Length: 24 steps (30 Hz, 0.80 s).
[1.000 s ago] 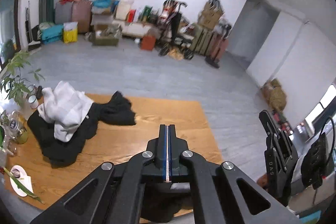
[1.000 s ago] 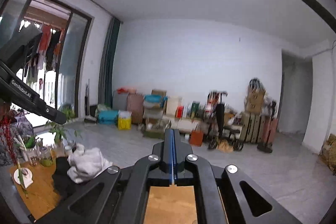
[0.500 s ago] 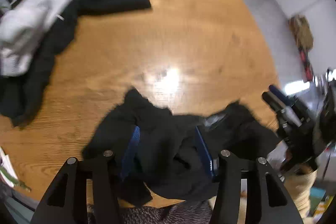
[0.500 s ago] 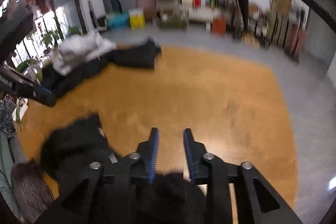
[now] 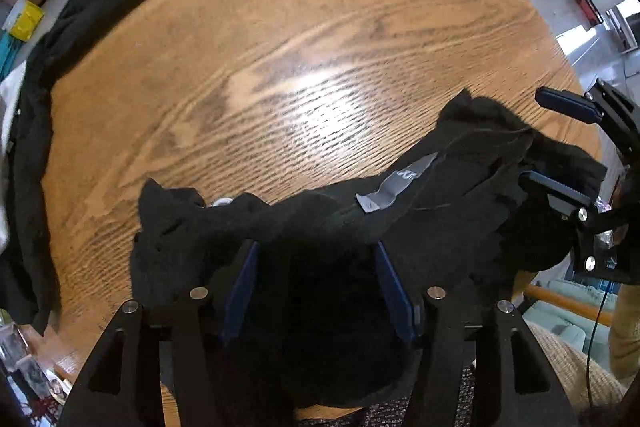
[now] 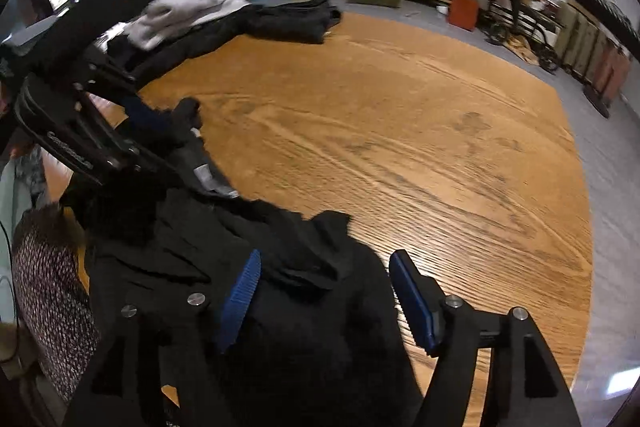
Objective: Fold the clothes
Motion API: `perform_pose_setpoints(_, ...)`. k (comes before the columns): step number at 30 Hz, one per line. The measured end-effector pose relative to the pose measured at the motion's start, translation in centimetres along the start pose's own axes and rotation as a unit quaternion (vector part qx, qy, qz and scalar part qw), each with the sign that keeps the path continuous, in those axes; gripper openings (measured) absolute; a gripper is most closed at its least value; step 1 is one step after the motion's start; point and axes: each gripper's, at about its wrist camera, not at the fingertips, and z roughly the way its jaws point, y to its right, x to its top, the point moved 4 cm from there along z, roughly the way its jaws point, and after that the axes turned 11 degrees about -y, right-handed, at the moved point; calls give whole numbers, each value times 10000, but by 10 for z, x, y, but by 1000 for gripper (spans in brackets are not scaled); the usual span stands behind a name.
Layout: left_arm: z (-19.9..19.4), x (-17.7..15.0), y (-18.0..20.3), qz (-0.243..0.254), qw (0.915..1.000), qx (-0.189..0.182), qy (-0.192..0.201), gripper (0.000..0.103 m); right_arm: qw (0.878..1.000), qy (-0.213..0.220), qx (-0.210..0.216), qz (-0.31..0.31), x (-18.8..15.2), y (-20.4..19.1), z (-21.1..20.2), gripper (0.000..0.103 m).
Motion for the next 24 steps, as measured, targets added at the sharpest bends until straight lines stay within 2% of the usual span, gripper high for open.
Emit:
perform_pose_setpoints(2, 5, 3, -6, -217, 9997, 48, 50, 61, 9999, -98, -120, 15, 4, -1, 9, 69)
perform_pose_setpoints(3, 6, 4, -10, -374, 9992, 55, 138, 60, 9997, -156, -170, 110, 6, 0, 12, 61)
perform_pose_setpoints(4, 7, 6, -14, -530, 9983, 63, 226, 45, 9993, -214, -220, 205, 8, 0, 16, 32)
perform_pose_setpoints(5, 5, 5, -18, -754, 9962, 140, 422, 8, 9988, -272, -270, 300, 9, 1, 19, 21)
perform_pose_setpoints(6, 4, 3, -21, -953, 9940, 32, 541, 6, 9984, -304, -295, 383, 10, 2, 22, 19)
perform_pose_setpoints(8, 4, -2, -25, -1343, 9877, -214, 765, 6, 9985, -169, -221, 474, 8, 0, 17, 8)
perform_pose_setpoints(10, 1, -11, -27, -1643, 9803, -480, 985, 6, 9976, -36, -232, 656, 3, 0, 12, 6)
perform_pose_setpoints(13, -12, -26, -28, -1834, 9704, -914, 1282, 6, 9953, 17, -292, 923, -7, 5, 6, 4)
perform_pose_setpoints(15, -28, -36, -28, -1814, 9659, -1045, 1521, 6, 9928, 120, -355, 1140, -11, 9, 1, 4)
perform_pose_setpoints(19, -70, -63, -34, -1767, 9547, -1204, 2071, 6, 9779, 542, -253, 2003, -19, 29, -23, 1)
perform_pose_setpoints(24, -114, -99, -36, -1682, 9390, -1324, 2690, 6, 9754, 904, -709, 1881, -14, 9, -69, 1)
